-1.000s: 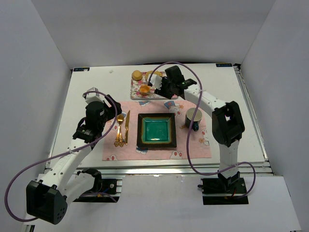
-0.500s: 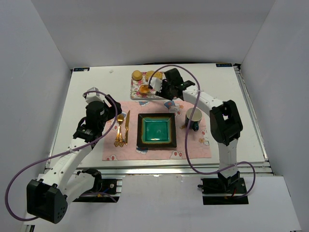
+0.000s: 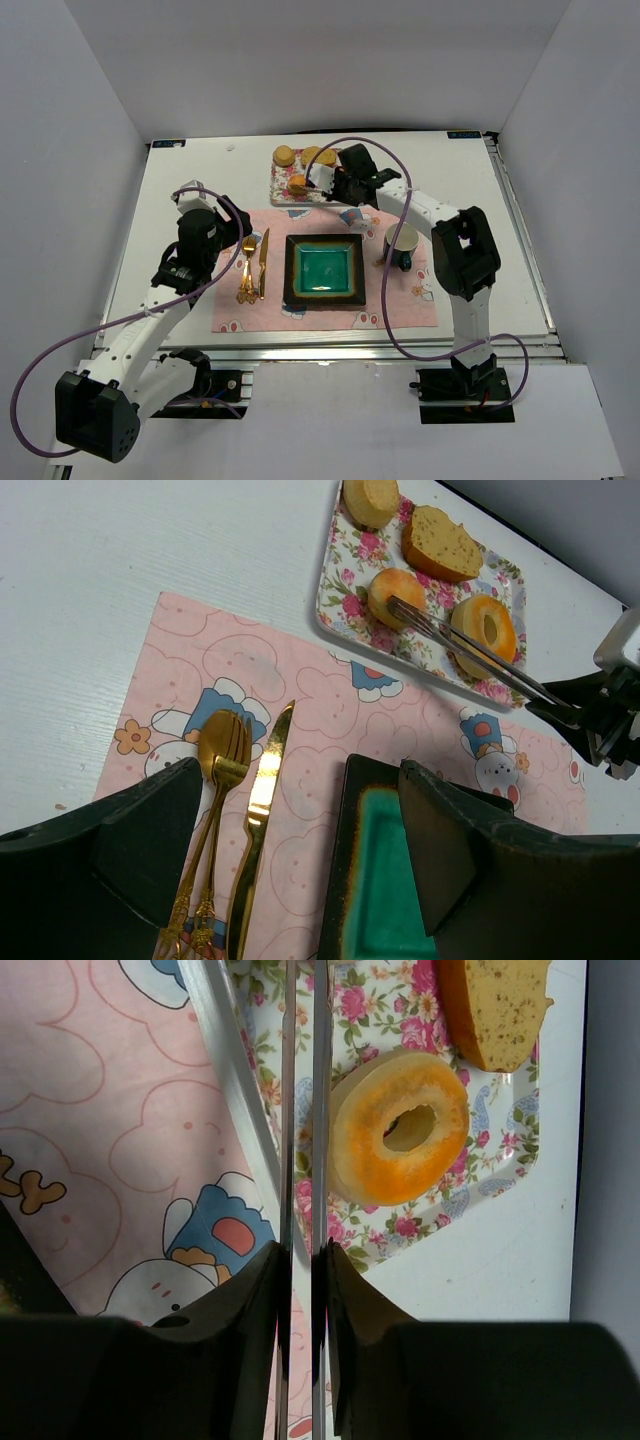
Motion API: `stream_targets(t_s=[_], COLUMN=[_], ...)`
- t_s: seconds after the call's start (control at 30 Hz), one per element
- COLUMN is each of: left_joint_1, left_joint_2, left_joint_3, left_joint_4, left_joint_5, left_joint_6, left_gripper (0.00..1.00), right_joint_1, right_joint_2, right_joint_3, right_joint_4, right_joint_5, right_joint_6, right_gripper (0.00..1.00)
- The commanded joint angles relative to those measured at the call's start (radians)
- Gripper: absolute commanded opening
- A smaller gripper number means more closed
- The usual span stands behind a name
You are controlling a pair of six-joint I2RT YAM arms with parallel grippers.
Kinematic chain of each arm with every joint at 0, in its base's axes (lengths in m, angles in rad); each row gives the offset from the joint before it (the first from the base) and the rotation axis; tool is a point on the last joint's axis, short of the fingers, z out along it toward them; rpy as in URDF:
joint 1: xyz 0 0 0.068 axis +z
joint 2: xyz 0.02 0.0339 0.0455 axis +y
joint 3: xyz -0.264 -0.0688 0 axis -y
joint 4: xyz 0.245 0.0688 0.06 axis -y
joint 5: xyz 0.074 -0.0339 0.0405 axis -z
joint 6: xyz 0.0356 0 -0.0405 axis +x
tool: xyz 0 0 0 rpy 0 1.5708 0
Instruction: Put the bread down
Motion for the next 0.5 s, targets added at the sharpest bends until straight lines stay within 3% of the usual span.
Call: stream_targets(t_s=[0.0, 0.47], left_joint_1=[0.005, 0.008], left_joint_2=[-0.010, -0.013], left_joint_3=[0.012, 0.008], left_joint_4=[0.015, 0.022], left_joint_5=[-0.014, -0.016], left_joint_6=[0.007, 0.007], left_gripper=[0.88, 0.88], right_joint_1=[0.001, -0.002], right_joint_2=[-0.065, -0.338], right_joint_3=[-0.020, -0.219], right_joint_4=[0.033, 0.059], right_joint_5=[-0.034, -0.155], right_joint_6=[0.014, 0.050], right_gripper=[0.01, 0.00])
